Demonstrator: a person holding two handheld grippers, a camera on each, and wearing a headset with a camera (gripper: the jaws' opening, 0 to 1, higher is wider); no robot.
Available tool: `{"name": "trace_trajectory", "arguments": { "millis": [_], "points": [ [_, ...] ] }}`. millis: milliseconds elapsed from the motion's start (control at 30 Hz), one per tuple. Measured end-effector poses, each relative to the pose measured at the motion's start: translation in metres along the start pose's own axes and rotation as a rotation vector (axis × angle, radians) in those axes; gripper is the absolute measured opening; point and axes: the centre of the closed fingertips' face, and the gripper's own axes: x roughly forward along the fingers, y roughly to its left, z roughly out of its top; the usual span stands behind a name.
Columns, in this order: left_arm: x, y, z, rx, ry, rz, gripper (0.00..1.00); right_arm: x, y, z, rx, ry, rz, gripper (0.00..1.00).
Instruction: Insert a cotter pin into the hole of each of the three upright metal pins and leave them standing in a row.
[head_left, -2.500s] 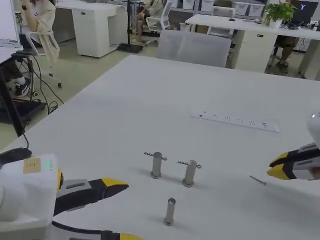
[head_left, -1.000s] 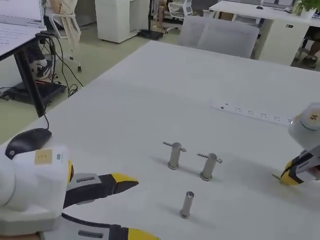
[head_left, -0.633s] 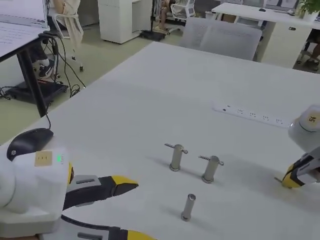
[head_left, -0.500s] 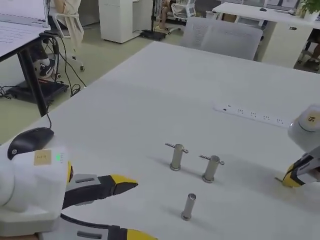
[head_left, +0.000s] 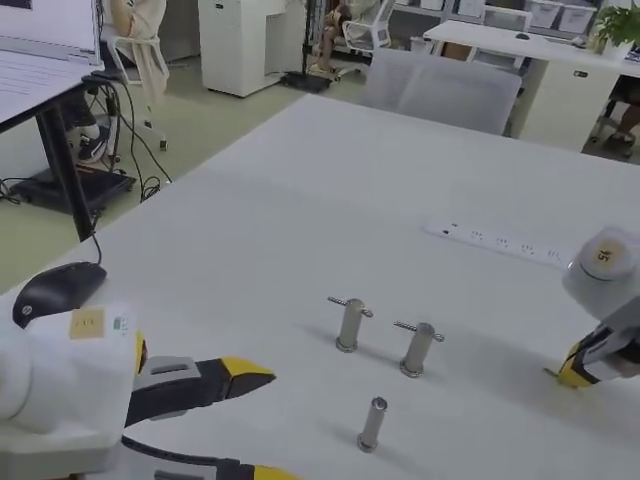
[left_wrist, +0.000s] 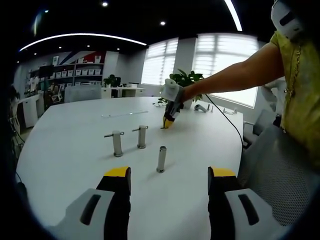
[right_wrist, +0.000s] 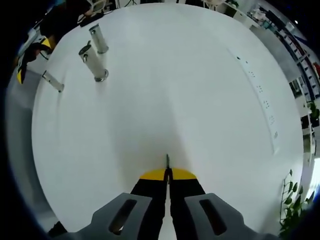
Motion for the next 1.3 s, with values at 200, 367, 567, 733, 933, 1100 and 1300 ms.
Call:
{"name": "trace_trajectory", "arguments": {
  "millis": [200,367,567,733,933,1100,1300],
  "points": [
    [-0.005,-0.001,0.005,0.011,-0.009,0.006,0.61,-0.007,0.003,-0.003,0.002,-0.002,-0.02,0.01],
    [-0.007,-0.003,0.006,0.016,-0.012,0.006,0.61,-0.022,0.01,0.004,0.004,-0.024,-0.023,0.01],
    [-0.007,-0.007,0.011,0.028,-0.022,-0.006,0.6,-0.038,0.023,0.005,-0.005,-0.03,-0.026,0.01],
    [-0.006,-0.01,0.013,0.034,-0.028,-0.019,0.6,-0.055,0.038,0.007,-0.031,-0.042,-0.039,0.01],
    [-0.006,-0.015,0.017,0.04,-0.034,-0.031,0.59,-0.07,0.058,0.01,-0.076,-0.049,-0.047,0.01],
    [-0.005,-0.018,0.018,0.045,-0.028,-0.045,0.58,-0.082,0.073,0.015,-0.108,-0.073,-0.044,0.01],
    [-0.002,-0.022,0.019,0.054,-0.022,-0.061,0.58,-0.097,0.102,0.025,-0.147,-0.116,-0.025,0.01]
  ]
}}
